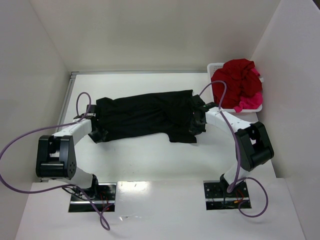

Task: Fold and stack the t-shirts
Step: Grap the side of the flattened tshirt closest away from the robot with both arms, then fold the other side of the tshirt into a rectangle

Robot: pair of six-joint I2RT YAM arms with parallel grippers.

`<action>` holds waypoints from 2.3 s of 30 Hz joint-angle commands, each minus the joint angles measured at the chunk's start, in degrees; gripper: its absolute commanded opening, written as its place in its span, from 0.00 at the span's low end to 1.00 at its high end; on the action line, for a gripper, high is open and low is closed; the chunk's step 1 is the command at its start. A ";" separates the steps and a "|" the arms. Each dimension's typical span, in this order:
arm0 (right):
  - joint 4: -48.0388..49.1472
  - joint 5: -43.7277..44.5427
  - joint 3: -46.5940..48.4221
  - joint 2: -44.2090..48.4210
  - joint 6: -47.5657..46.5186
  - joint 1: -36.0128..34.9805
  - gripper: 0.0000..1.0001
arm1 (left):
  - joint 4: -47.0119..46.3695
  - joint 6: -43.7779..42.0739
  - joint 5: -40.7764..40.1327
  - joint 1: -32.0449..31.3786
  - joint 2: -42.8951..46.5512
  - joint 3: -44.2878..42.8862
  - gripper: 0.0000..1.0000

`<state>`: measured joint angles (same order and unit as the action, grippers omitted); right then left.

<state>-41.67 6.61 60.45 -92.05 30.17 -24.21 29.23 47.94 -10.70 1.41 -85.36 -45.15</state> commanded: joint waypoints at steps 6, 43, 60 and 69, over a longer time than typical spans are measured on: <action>-0.52 -4.23 4.76 6.26 0.15 0.12 0.01 | 3.55 -4.25 -1.52 0.26 7.22 -6.53 0.00; 9.23 -13.99 30.24 -16.14 -0.55 9.53 0.01 | -1.28 -13.14 5.95 6.23 -21.15 -33.16 0.00; 8.62 -16.54 39.57 -26.51 -2.13 11.28 0.01 | -4.09 -14.37 9.91 8.96 -27.67 -38.61 0.00; 9.77 -15.93 39.57 -26.60 -1.61 13.13 0.01 | -4.62 -14.98 11.84 10.02 -30.57 -41.08 0.16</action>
<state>-34.04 -9.50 97.60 -118.39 28.86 -11.94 25.76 34.22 0.27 10.81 -114.76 -84.18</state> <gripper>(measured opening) 0.011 0.137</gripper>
